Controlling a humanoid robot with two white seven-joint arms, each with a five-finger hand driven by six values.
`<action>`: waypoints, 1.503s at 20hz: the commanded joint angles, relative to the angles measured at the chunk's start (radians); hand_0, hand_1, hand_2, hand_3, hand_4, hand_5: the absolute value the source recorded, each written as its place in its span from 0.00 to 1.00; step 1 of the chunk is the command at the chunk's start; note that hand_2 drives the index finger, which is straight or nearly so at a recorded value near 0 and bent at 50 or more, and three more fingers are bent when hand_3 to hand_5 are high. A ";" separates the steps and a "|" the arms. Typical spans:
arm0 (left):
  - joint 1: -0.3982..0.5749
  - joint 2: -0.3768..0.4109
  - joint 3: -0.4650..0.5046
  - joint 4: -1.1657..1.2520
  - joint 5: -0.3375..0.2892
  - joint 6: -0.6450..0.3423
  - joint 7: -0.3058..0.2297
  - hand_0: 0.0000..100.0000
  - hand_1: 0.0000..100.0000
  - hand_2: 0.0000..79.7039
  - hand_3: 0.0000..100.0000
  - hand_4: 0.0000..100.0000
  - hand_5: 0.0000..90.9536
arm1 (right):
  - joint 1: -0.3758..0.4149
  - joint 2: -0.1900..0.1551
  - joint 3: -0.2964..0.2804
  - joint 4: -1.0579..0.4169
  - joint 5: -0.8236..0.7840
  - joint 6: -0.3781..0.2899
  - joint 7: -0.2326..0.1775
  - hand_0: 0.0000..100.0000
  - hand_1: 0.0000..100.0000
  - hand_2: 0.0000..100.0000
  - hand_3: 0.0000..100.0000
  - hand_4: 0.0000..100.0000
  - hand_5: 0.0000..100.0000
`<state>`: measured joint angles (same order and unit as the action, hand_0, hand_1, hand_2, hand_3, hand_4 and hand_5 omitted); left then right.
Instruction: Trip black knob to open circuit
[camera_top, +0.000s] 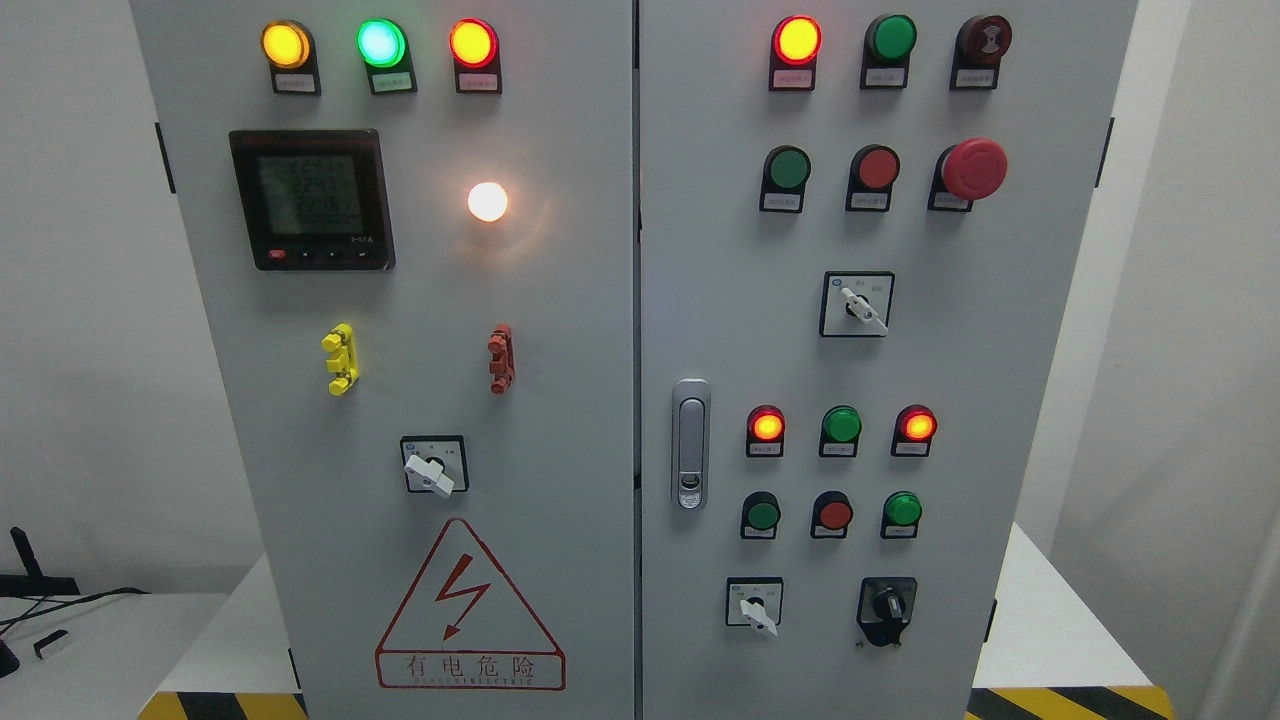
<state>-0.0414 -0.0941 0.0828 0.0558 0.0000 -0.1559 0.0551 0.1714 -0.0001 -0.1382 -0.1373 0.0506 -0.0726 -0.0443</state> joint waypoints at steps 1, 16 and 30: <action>0.000 0.000 0.000 0.001 -0.031 -0.001 0.000 0.12 0.39 0.00 0.00 0.00 0.00 | -0.004 -0.021 -0.006 0.004 0.000 -0.001 0.004 0.22 0.36 0.00 0.06 0.04 0.00; 0.000 -0.001 0.000 -0.001 -0.031 -0.001 0.000 0.12 0.39 0.00 0.00 0.00 0.00 | -0.004 -0.018 -0.009 0.004 0.000 -0.004 0.001 0.21 0.37 0.00 0.07 0.05 0.00; 0.000 0.000 0.000 -0.001 -0.031 -0.001 0.000 0.12 0.39 0.00 0.00 0.00 0.00 | 0.000 -0.018 -0.009 -0.059 -0.001 -0.015 0.001 0.22 0.37 0.00 0.08 0.06 0.00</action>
<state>-0.0414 -0.0942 0.0828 0.0559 0.0000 -0.1559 0.0551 0.1668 0.0000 -0.1464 -0.1445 0.0502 -0.0836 -0.0426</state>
